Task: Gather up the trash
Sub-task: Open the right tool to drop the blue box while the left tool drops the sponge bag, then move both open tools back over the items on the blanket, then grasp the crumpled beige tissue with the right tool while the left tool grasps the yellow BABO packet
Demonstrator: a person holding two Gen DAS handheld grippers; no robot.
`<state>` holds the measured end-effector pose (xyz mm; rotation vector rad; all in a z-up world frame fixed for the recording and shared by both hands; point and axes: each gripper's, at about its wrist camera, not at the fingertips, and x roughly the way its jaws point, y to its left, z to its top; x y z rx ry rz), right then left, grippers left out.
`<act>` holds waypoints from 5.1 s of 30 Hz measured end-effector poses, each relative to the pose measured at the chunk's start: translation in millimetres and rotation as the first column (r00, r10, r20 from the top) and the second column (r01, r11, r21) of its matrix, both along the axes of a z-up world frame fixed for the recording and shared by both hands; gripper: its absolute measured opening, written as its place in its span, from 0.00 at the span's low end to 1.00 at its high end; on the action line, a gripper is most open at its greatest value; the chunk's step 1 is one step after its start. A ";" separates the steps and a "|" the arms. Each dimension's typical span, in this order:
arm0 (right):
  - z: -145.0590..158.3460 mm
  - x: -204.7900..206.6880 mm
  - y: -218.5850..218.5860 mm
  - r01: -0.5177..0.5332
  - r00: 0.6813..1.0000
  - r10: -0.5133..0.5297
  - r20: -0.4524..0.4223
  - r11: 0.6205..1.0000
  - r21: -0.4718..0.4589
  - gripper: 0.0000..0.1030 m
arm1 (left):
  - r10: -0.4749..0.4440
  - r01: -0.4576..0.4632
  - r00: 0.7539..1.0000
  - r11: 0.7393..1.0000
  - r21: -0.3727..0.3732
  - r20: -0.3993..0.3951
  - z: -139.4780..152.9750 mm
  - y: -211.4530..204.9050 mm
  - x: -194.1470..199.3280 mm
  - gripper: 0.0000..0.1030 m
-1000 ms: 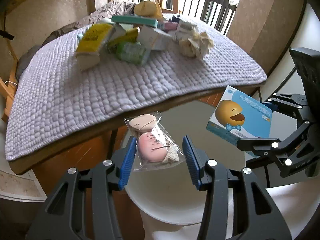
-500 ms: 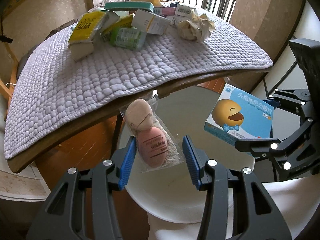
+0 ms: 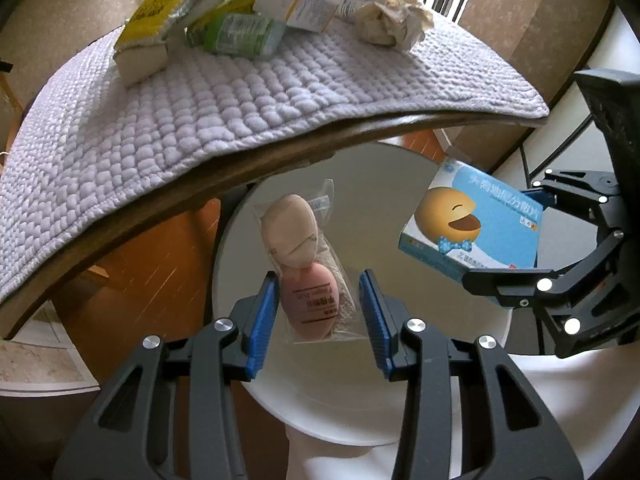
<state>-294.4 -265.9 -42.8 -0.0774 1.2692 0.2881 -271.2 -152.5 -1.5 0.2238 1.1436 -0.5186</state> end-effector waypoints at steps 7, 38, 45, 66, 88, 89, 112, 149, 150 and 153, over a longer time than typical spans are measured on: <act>-19.6 6.3 4.9 0.029 0.999 -0.030 0.033 0.999 0.019 0.76 | -0.007 0.007 1.000 0.999 0.034 -0.009 -13.1 -5.1 -1.8 0.42; -84.1 57.2 55.9 0.094 0.954 -0.150 0.259 0.972 0.217 0.77 | -0.035 0.041 0.997 0.996 0.076 -0.072 -60.8 -16.2 13.6 0.42; -93.5 62.1 60.9 0.079 0.977 -0.112 0.179 0.980 0.181 0.77 | -0.038 0.045 0.996 0.995 0.087 -0.078 -63.6 -15.9 15.2 0.42; -70.4 56.2 38.7 0.068 0.992 -0.081 0.096 0.990 0.127 0.78 | -0.026 0.033 0.998 0.992 0.118 -0.055 -57.9 -16.4 13.3 0.85; 82.6 79.0 -9.7 0.138 0.874 -0.159 0.459 0.987 0.081 0.92 | 0.317 -0.333 0.909 0.943 0.013 0.272 89.5 37.2 74.5 0.96; 82.3 84.8 -6.5 0.142 0.873 -0.169 0.457 0.985 0.092 0.92 | 0.320 -0.338 0.905 0.941 0.018 0.278 88.8 37.8 78.1 0.96; 66.3 154.9 -14.5 0.167 0.887 -0.197 0.417 0.980 0.108 0.92 | 0.339 -0.361 0.905 0.932 0.041 0.258 71.8 44.4 144.1 0.96; 38.0 192.5 -28.0 0.207 0.906 -0.248 0.342 0.966 0.152 0.92 | 0.189 -0.190 0.952 0.982 -0.017 0.243 46.4 31.6 193.7 0.73; 37.9 192.2 -28.0 0.206 0.907 -0.248 0.341 0.966 0.154 0.92 | 0.185 -0.186 0.952 0.982 -0.019 0.244 46.9 31.3 193.4 0.69; 36.8 190.2 -27.3 0.203 0.909 -0.243 0.339 0.968 0.150 0.92 | 0.170 -0.171 0.954 0.985 -0.016 0.249 47.9 28.0 192.2 0.62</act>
